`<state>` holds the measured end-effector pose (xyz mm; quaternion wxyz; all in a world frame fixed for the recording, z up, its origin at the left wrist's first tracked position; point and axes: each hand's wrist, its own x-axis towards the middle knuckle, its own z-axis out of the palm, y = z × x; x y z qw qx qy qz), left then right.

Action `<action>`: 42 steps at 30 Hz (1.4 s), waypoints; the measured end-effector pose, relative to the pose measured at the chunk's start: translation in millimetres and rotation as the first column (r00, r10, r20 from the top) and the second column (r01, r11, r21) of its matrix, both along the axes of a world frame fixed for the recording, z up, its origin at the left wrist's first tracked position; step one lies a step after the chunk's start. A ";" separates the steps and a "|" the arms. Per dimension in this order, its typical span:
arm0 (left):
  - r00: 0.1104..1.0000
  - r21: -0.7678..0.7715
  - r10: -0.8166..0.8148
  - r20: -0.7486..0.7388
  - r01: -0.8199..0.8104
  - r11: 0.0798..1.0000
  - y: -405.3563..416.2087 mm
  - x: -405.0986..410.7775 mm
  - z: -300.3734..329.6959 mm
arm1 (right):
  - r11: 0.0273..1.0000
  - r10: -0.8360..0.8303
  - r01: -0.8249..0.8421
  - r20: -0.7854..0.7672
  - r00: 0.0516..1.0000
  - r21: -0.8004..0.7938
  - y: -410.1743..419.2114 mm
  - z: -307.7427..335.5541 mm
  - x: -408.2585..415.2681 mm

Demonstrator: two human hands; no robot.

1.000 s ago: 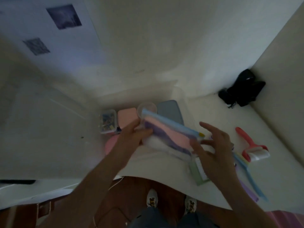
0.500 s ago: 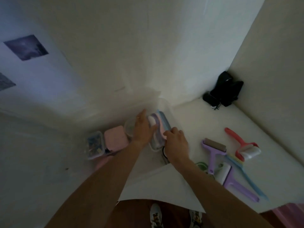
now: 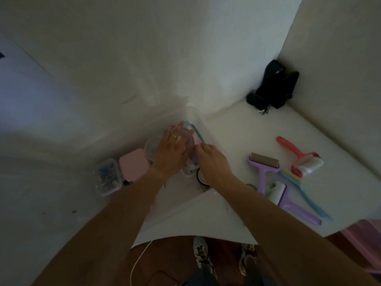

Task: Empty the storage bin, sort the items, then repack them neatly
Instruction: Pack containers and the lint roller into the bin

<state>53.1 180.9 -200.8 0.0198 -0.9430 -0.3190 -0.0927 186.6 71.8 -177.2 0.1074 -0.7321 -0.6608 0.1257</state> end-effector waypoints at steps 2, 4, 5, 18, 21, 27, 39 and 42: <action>0.994 -0.049 -0.001 -0.113 -0.005 0.999 -2.8 -6.7 -9.5 | 0.999 0.051 -0.051 -0.002 0.999 0.002 -0.3 -6.0 3.1; 0.970 -0.116 0.013 -0.244 -0.043 0.992 -4.1 -10.1 -20.1 | 0.996 0.077 -0.076 0.023 0.997 -0.038 1.0 -6.9 3.5; 0.963 -0.133 0.055 -0.262 -0.092 0.987 -5.9 -6.8 -18.6 | 0.997 0.067 -0.066 0.030 0.997 -0.043 1.7 -5.0 3.7; 0.966 -0.022 -0.014 0.259 0.020 1.000 -103.3 137.4 65.8 | 0.790 -0.480 0.585 -0.408 0.777 0.185 -148.2 20.6 132.1; 0.966 -0.067 -0.078 0.247 0.097 0.993 -132.5 164.5 53.7 | 0.683 -0.673 0.729 -0.359 0.647 0.035 -195.9 -13.3 176.2; 0.999 -0.305 -0.043 0.025 0.049 0.951 -163.7 190.5 3.1 | 0.666 -0.728 0.733 -0.333 0.599 -0.137 -228.2 -55.5 214.6; 0.937 -0.687 0.329 -0.121 -0.318 0.653 -148.2 198.5 -17.7 | 0.736 -0.659 0.672 -0.314 0.683 -0.081 -167.8 -73.0 312.9; 0.916 -0.700 0.348 -0.200 -0.382 0.604 -153.1 198.7 -28.3 | 0.838 -0.541 0.518 -0.142 0.829 -0.168 -129.2 -81.8 324.0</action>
